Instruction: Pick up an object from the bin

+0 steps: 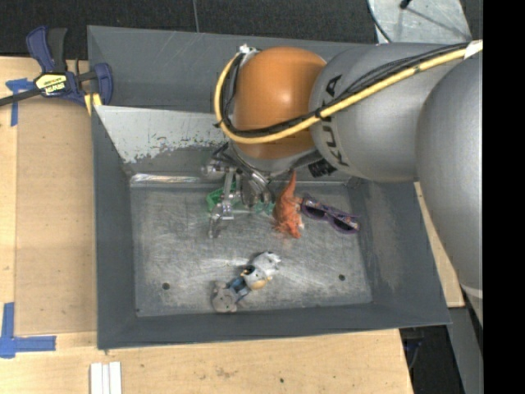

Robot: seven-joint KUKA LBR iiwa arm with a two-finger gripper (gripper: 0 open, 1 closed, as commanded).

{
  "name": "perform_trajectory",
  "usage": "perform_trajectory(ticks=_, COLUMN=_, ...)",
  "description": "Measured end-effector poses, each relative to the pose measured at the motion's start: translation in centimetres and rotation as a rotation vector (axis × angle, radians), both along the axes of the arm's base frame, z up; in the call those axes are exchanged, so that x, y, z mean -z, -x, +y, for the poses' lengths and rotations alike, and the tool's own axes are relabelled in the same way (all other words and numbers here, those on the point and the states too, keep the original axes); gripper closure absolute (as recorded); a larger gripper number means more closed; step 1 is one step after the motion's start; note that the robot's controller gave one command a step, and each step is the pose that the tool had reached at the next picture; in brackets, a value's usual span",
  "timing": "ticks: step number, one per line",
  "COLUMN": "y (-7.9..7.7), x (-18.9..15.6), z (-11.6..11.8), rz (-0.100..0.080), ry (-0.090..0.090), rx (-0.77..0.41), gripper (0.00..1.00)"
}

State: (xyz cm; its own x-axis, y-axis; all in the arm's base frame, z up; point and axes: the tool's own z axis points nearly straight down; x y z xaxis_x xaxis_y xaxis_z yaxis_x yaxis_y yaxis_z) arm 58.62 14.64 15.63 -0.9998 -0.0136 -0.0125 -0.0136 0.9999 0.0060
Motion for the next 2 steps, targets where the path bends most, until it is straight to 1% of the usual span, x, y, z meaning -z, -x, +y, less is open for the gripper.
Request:
perform_trajectory(ticks=1, y=-0.6, x=4.9, z=-2.5, rz=0.01, ry=0.012, rx=0.023, gripper=0.0)
perform_trajectory(ticks=2, y=-3.1, x=7.7, z=-0.8, rz=0.007, ry=0.001, rx=0.016, gripper=0.0)
